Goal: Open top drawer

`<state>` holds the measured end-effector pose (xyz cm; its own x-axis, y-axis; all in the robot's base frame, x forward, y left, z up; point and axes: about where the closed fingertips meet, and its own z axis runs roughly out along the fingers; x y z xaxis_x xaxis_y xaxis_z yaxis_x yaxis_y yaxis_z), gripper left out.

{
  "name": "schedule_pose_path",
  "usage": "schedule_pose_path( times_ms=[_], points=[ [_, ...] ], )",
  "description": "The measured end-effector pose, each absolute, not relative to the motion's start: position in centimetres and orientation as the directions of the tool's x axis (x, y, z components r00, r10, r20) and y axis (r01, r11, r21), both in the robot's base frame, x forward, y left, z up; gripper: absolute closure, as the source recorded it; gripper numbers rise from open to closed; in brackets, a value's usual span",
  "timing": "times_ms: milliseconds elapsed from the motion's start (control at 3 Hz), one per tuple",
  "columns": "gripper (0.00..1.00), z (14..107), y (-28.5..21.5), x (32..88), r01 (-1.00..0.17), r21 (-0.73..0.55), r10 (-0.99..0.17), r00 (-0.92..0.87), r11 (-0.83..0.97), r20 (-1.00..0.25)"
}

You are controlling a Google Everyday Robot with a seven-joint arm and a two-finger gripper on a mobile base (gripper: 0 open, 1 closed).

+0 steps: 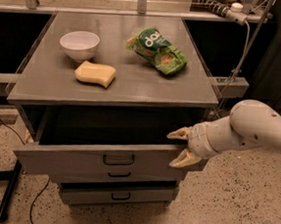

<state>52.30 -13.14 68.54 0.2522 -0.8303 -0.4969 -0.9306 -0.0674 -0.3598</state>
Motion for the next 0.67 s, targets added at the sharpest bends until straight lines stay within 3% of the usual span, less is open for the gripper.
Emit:
schedule_pose_path(
  times_ms=[333, 667],
  points=[
    [0.00, 67.4, -12.9, 52.4, -0.939, -0.334, -0.814, 0.254, -0.078, -0.523],
    [0.00, 65.8, -12.8, 52.4, -0.952, -0.296, -0.798, 0.240, -0.081, -0.553]
  ],
)
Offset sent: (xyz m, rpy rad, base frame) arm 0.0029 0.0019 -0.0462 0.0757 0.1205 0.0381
